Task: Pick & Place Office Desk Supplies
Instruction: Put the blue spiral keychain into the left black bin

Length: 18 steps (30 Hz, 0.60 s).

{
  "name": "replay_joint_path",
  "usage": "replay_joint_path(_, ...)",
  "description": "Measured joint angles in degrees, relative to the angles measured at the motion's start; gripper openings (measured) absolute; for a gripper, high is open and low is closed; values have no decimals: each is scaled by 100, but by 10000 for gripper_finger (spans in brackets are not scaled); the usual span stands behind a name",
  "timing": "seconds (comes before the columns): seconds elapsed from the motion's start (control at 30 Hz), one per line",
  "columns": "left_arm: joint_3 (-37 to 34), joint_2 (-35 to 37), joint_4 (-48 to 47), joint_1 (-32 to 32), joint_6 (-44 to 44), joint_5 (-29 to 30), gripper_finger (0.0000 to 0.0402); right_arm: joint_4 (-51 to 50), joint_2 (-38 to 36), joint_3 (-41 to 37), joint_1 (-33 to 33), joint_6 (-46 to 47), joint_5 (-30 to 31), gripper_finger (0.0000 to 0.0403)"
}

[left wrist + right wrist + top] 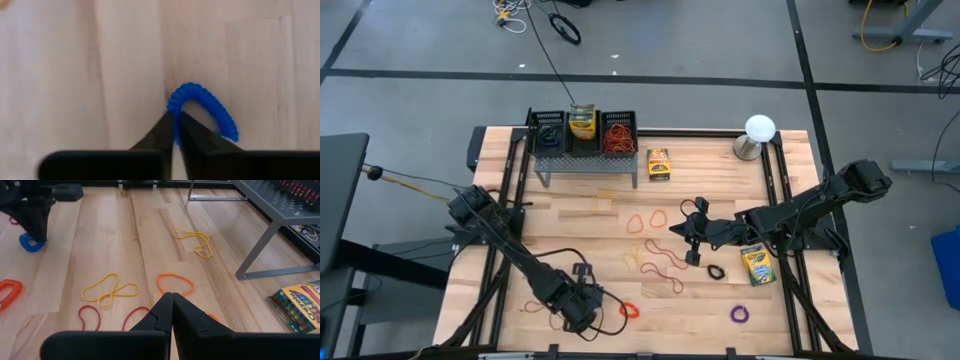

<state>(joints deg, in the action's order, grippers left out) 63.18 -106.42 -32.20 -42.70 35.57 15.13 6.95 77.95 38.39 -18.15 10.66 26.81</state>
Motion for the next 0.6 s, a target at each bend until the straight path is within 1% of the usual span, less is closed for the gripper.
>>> replay_joint_path(0.07, 0, 103, -198, -4, -1, 144, 8, -1, 0, 0, 0, 1, 2, 11)
replay_joint_path(0.23, 0, 386, -579, 4, -8, 540, 5, -1, 0, 0, 0, 2, 1, 11)
replay_joint_path(0.33, 0, 511, -622, 4, 23, 622, 4, 1, 0, 0, 0, 0, 0, 11)
replay_joint_path(0.4, 0, 519, -604, 21, 197, 646, 6, 1, 0, 0, 0, 2, 0, 11)
replay_joint_path(0.5, 0, 493, -484, 57, 197, 310, 32, 1, 0, 0, 0, 2, 0, 11)
replay_joint_path(0.6, -2, 429, -243, 91, -88, 8, 82, 1, 0, 0, 0, 0, 0, 11)
